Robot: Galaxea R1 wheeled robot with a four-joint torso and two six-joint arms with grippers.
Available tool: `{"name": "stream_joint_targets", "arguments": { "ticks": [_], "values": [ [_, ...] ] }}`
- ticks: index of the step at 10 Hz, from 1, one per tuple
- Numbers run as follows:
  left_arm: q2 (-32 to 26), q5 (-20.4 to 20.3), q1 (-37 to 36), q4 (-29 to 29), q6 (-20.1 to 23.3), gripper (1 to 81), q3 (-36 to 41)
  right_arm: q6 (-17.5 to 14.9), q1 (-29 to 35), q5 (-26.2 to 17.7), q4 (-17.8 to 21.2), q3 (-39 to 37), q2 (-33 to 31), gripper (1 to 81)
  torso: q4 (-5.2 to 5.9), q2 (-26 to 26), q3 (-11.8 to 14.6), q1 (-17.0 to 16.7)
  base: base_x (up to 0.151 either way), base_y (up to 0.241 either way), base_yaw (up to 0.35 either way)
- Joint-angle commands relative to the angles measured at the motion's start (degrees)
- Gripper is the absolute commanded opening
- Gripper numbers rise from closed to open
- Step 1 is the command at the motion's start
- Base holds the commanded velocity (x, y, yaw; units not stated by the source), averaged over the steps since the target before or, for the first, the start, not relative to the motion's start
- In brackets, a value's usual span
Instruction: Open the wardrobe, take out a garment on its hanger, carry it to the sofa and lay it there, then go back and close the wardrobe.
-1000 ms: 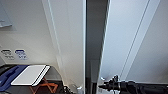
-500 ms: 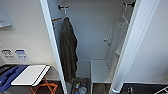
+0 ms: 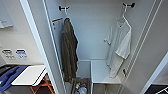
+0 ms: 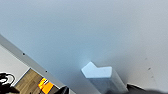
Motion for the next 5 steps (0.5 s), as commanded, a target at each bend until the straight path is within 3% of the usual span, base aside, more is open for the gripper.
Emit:
{"name": "stream_joint_targets", "arguments": {
  "ticks": [1, 2, 3, 5],
  "values": [
    [-9.2, -25.9, 10.4, 3.5, -0.1, 81.1, -9.7, 3.2, -7.4, 2.8, 2.5, 6.2, -11.1, 81.1, 0.0, 0.0, 0.0, 0.0, 0.0, 0.0, 0.0],
    [-6.9, -32.7, 15.1, 3.1, -0.5, 81.1, -16.6, 3.1, -10.8, 5.9, 7.8, 2.6, -12.0, 81.1, 0.0, 0.0, 0.0, 0.0, 0.0, 0.0, 0.0],
    [-2.6, -36.6, 18.4, 2.6, -1.9, 81.1, -23.6, 3.3, -14.2, 7.7, 12.7, -2.9, -10.9, 81.1, 0.0, 0.0, 0.1, 0.0, 0.0, 0.0, 0.0],
    [9.5, -36.4, 21.1, 2.4, -5.0, 81.1, -38.0, 3.3, -19.4, 7.3, 20.8, -16.2, -3.6, 81.1, 0.0, -0.1, 0.1, -0.2, 0.0, 0.0, 0.0]
  ]
}}
